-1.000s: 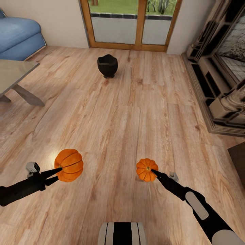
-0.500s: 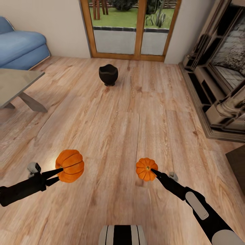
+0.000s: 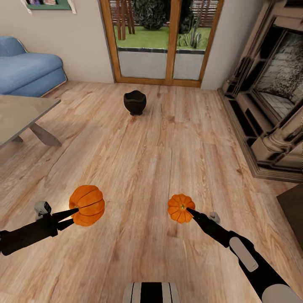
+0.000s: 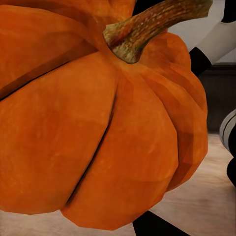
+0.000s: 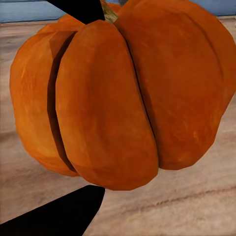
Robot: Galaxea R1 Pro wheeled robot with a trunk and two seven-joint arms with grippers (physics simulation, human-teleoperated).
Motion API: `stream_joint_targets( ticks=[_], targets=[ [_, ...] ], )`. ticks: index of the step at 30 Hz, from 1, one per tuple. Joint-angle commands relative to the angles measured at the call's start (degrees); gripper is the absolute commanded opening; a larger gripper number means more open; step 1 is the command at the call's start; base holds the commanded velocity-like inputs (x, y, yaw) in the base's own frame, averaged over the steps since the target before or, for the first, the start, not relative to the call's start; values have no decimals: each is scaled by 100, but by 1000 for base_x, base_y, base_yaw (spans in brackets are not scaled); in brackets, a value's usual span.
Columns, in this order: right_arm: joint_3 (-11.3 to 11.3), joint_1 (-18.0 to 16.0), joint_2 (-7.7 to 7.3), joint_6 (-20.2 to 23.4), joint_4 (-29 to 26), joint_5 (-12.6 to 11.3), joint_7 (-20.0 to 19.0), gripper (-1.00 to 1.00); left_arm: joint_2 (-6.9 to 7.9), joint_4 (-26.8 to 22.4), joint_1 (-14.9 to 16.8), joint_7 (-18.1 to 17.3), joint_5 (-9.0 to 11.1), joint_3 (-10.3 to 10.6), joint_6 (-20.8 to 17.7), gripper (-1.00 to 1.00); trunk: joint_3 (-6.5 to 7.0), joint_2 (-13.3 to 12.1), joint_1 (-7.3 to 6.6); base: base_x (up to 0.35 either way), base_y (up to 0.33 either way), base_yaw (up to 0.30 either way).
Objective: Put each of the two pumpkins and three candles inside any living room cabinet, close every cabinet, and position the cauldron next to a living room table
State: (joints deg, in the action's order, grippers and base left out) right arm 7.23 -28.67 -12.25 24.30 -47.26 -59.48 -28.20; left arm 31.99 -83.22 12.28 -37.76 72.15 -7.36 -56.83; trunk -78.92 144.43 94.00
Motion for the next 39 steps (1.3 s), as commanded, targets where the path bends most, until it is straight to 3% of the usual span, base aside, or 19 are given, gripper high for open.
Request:
stream_joint_targets(
  ticks=[1, 12, 23, 39],
  targets=[
    [11, -2, -5, 23, 1, -46, -1, -100, 0, 0, 3, -12, -17, -3, -21, -100, 19, 0, -3, 0, 0, 0],
    [5, -3, -12, 36, -3, -54, -1, -100, -2, 0, 3, -12, -17, 2, -21, -100, 263, -15, -32, 0, 0, 0],
    [-3, -6, -54, 76, -3, -54, 24, -100, -1, -14, 3, -12, -14, -20, -21, -100, 263, -15, -32, 0, 0, 0],
    [2, -6, -58, 77, -3, -56, 19, -100, 0, -26, 3, -20, -8, -8, -21, -100, 616, -36, -73, 0, 0, 0]
  ],
)
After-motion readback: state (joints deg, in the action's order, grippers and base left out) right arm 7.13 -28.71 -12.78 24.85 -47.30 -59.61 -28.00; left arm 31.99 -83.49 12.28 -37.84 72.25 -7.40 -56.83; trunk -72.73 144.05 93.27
